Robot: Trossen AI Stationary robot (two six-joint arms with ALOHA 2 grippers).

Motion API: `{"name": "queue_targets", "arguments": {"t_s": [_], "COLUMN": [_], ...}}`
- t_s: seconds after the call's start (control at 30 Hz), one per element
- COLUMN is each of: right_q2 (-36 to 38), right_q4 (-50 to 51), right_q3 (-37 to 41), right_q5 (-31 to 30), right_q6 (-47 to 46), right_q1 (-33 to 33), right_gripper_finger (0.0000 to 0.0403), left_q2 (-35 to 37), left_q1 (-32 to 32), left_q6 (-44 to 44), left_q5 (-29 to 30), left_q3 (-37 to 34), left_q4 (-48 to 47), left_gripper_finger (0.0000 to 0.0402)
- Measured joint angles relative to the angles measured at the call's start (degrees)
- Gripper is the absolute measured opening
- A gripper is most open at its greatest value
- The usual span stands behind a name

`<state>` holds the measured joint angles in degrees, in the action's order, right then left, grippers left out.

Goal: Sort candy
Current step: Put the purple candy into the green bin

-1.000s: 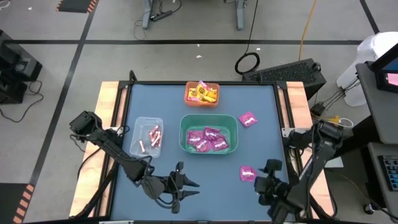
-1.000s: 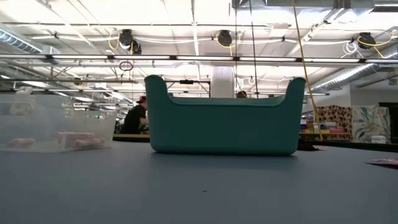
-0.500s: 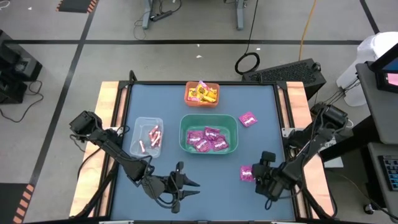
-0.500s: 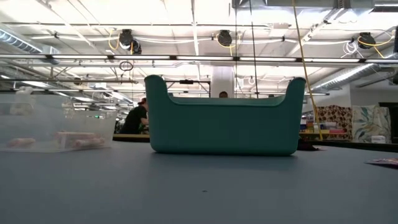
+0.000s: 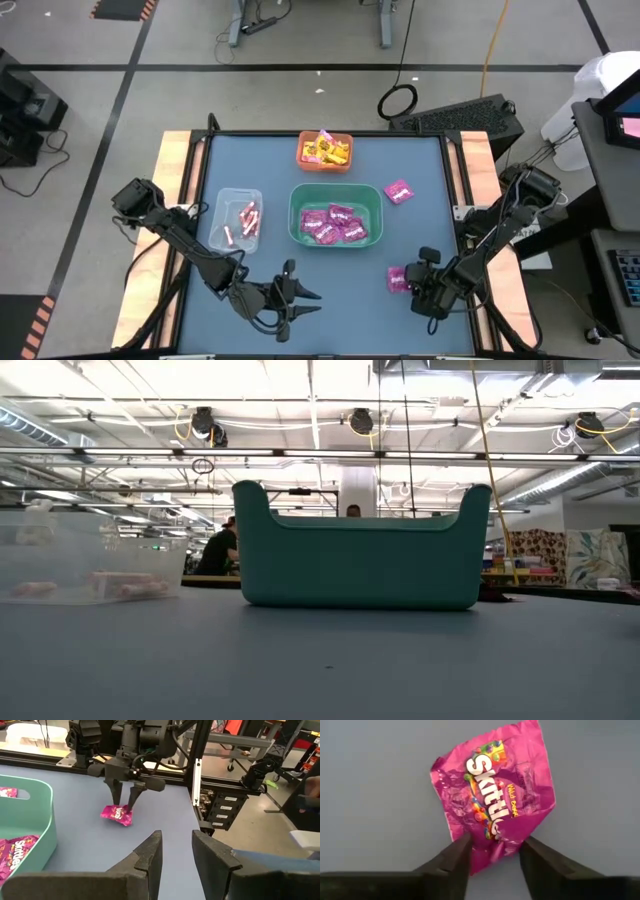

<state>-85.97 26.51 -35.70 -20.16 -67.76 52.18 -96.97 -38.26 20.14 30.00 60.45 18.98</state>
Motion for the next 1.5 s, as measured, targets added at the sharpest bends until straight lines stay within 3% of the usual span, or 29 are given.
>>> {"name": "queue_targets", "arguments": {"t_s": [0.3, 0.6, 0.8, 1.13, 1.37, 1.5], "right_q2": [-0.3, -0.4, -0.4, -0.3, -0.3, -0.3], "right_q4": [-1.8, -1.7, -1.4, -1.4, -1.4, -1.0], "right_q3": [-1.2, -7.8, -14.5, -25.7, -28.2, -28.2], "right_q5": [0.8, -0.6, -11.5, -35.7, -53.7, -60.1], "right_q6": [3.3, 7.9, 15.5, 30.2, 36.0, 37.7], "right_q1": [0.0, 0.0, 0.0, 0.0, 0.0, 0.0], "right_gripper_finger": [0.0022, 0.0003, 0.0001, 0.0002, 0.0003, 0.0003], "left_q2": [0.0, 0.0, 0.0, 0.0, 0.0, 0.0], "left_q1": [0.0, 0.0, 0.5, 1.6, 2.2, 2.2], "left_q6": [0.0, 0.0, 0.0, 0.0, -0.6, -2.2], "left_q5": [0.0, 0.0, 0.0, 0.1, 0.5, 0.5], "left_q3": [0.0, 0.0, 0.0, 0.0, 0.0, 0.0], "left_q4": [0.0, 0.0, 0.0, 0.6, 0.9, 3.3], "left_gripper_finger": [0.0112, 0.0112, 0.0112, 0.0112, 0.0112, 0.0112]}}
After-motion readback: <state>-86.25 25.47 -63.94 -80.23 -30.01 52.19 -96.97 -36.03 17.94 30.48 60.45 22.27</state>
